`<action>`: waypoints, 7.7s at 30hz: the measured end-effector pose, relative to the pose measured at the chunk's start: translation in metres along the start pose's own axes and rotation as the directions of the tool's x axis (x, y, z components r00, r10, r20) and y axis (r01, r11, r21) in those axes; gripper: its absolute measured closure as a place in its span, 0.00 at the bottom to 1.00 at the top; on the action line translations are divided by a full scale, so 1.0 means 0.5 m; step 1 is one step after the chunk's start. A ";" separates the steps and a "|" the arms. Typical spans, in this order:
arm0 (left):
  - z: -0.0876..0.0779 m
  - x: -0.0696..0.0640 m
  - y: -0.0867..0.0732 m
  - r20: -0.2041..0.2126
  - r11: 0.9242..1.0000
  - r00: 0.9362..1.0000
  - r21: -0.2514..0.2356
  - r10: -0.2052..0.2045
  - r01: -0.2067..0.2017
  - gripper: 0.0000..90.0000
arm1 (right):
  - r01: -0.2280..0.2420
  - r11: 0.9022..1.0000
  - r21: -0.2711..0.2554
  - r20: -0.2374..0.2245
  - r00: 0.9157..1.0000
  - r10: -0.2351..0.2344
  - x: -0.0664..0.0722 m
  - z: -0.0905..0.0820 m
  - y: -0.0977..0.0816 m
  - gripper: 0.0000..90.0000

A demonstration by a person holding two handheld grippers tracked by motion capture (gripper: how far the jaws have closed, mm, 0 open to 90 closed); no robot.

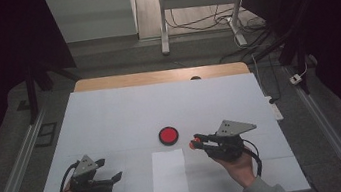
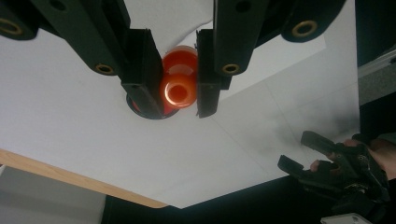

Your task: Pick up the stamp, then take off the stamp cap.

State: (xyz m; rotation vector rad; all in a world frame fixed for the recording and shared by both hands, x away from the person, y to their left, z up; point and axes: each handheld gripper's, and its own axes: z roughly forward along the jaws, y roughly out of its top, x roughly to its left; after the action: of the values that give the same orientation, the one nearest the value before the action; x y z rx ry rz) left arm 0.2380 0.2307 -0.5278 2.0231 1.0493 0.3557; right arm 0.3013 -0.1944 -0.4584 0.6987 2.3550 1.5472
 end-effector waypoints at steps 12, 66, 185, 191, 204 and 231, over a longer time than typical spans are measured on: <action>0.002 0.000 0.000 -0.001 1.000 1.000 0.002 -0.001 0.001 0.20 | 0.010 1.000 0.003 -0.028 1.000 -0.010 0.015 0.025 0.008 0.80; 0.033 -0.041 0.055 0.018 0.993 0.993 -0.012 0.117 -0.117 0.20 | 0.009 1.000 0.016 -0.069 0.998 -0.007 0.024 0.078 0.010 0.80; 0.189 -0.203 0.217 0.136 0.949 0.940 -0.028 0.313 -0.313 0.57 | 0.006 1.000 0.019 -0.098 0.995 -0.004 0.037 0.114 0.017 0.80; 0.190 -0.204 0.216 0.129 0.948 0.939 -0.031 0.318 -0.317 0.61 | 0.006 1.000 0.023 -0.101 0.995 -0.004 0.037 0.115 0.015 0.80; 0.191 -0.208 0.215 0.122 0.942 0.934 -0.031 0.335 -0.334 0.69 | 0.004 1.000 0.027 -0.104 0.995 -0.002 0.038 0.116 0.014 0.80; 0.191 -0.210 0.212 0.109 0.932 0.926 -0.025 0.362 -0.361 0.72 | 0.010 1.000 0.018 -0.100 0.995 -0.008 0.041 0.115 0.013 0.80</action>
State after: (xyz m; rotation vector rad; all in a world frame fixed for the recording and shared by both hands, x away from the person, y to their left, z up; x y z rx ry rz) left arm 0.2857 0.0634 -0.4951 2.2045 0.6009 0.4280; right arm 0.3108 -0.1360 -0.4750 0.6269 2.4431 1.5941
